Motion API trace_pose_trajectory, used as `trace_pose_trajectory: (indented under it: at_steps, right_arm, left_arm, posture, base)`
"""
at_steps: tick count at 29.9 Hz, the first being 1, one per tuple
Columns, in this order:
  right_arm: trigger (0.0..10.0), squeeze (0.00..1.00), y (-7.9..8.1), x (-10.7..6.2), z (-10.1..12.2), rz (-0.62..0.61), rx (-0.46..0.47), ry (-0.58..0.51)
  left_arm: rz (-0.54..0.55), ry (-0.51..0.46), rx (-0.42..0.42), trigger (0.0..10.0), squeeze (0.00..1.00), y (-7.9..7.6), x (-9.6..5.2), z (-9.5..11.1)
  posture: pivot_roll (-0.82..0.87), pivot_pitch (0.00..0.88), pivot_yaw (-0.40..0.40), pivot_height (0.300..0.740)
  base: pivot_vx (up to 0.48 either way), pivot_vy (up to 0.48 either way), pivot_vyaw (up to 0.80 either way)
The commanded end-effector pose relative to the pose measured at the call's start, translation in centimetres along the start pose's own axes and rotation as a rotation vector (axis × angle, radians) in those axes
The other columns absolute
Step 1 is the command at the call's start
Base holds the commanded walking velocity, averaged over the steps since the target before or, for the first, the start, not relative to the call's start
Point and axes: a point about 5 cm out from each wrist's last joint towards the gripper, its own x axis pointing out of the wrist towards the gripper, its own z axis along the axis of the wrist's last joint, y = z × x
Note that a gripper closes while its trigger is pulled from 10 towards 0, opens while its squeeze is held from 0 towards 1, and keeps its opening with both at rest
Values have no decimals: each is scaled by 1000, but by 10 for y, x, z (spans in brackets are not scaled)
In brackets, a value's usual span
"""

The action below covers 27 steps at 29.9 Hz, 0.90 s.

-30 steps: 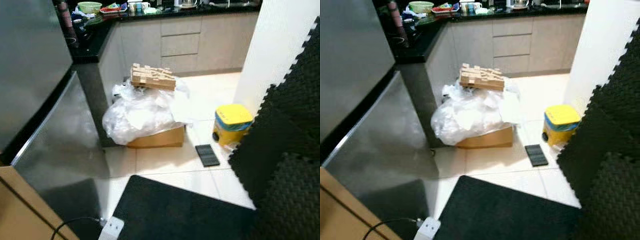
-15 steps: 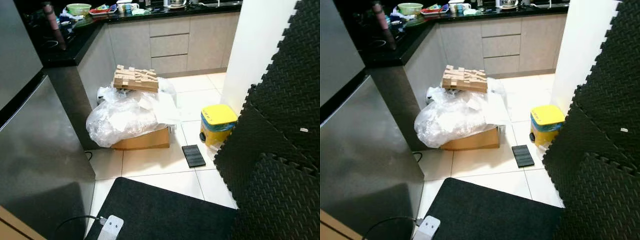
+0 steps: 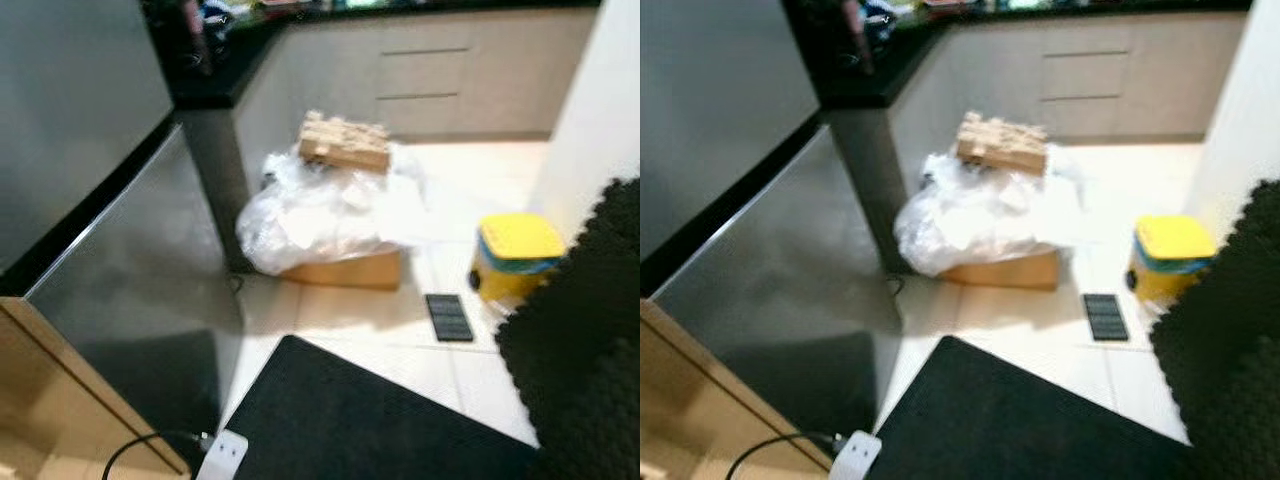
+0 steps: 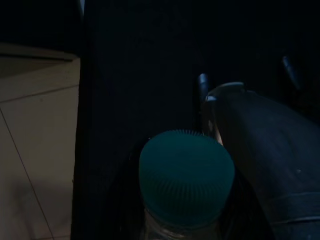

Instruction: Restocking fridge

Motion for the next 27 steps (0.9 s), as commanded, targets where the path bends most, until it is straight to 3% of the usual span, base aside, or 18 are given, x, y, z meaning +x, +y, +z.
trace_pose_trajectory:
  at_steps: [1,14,27]
  right_arm:
    - [10000,0,6,1,1,21,-4,-5]
    - [10000,0,14,5,18,34,-20,-34]
    - [10000,0,9,5,19,-2,12,-34]
  left_arm:
    - [4,4,-1,10000,0,1,0,0]
    - [11,-9,-10,10000,0,2,0,1]
    - [14,-5,-10,10000,0,3,0,1]
  posture:
    - [-89,0,60,740]
    - [-88,0,59,740]
    - [-91,0,69,740]
  base:
    - [0,0,794]
    - [0,0,794]
    - [0,0,791]
